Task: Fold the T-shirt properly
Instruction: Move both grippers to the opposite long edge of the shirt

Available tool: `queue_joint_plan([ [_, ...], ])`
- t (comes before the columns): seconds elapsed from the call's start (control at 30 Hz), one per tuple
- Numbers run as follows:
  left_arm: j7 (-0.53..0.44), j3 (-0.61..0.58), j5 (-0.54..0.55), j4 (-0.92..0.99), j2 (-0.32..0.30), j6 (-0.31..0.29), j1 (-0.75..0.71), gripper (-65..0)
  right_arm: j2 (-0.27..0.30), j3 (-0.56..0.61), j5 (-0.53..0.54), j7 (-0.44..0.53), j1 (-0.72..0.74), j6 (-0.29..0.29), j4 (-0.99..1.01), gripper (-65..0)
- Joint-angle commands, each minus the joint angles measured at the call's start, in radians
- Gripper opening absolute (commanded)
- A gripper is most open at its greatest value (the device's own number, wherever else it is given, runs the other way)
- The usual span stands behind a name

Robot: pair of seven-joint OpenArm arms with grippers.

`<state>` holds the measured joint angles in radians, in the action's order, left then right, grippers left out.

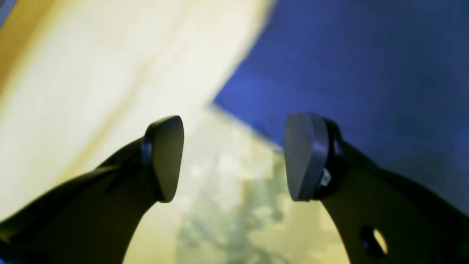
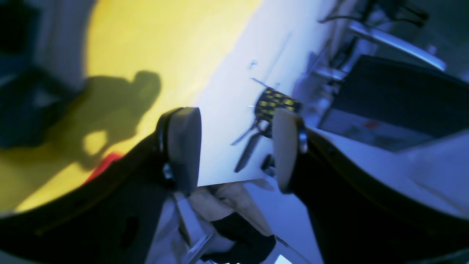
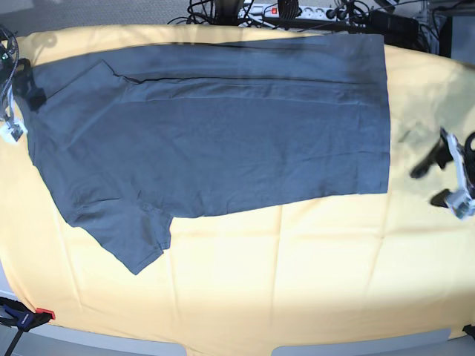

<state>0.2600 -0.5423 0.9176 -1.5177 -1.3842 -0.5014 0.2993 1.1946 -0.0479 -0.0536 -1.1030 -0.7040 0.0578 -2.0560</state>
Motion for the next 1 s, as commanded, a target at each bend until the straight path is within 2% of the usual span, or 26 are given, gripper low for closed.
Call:
queue_joint_plan([
  [0.0, -0.014, 0.013, 0.044, 0.056, -0.006, -0.003, 0.017, -22.1, 0.022, -0.014, -0.056, -0.005, 0.006, 0.025, -0.010, -31.2],
  [0.07, 0.007, 0.013, 0.116, 0.180, 0.051, -0.024, 0.018, -22.1, 0.022, -0.014, -0.125, -0.002, 0.008, 0.058, -0.010, -31.2],
  [0.1, 0.024, 0.013, 0.158, 0.239, 0.079, -0.060, 0.020, -22.1, 0.022, -0.014, -0.149, 0.003, 0.017, 0.068, -0.010, -31.2],
  [0.17, 0.054, 0.013, 0.239, 0.346, 0.138, -0.140, 0.020, -22.1, 0.022, -0.014, -0.165, 0.004, 0.052, 0.077, -0.010, -31.2],
  [0.27, 0.093, 0.013, 0.305, 0.472, 0.222, -0.196, 0.020, -22.1, 0.022, -0.014, -0.164, 0.034, 0.120, 0.079, -0.010, -31.2],
  [0.4, 0.112, 0.013, 0.325, 0.566, 0.308, -0.197, 0.020, -22.1, 0.022, -0.014, -0.152, 0.071, 0.201, 0.081, -0.010, -31.2],
  [0.57, 0.145, 0.013, 0.314, 0.576, 0.394, -0.197, 0.026, -22.1, 0.022, -0.014, -0.072, 0.083, 0.277, 0.064, -0.010, -31.2],
  [0.7, 0.192, 0.013, 0.315, 0.576, 0.458, -0.197, 0.026, -22.1, 0.022, -0.014, -0.065, 0.091, 0.286, 0.066, -0.010, -31.2],
  [0.97, 0.260, 0.013, 0.322, 0.566, 0.533, -0.197, 0.028, -22.1, 0.019, -0.014, -0.003, 0.101, 0.286, 0.074, -0.009, -31.2],
])
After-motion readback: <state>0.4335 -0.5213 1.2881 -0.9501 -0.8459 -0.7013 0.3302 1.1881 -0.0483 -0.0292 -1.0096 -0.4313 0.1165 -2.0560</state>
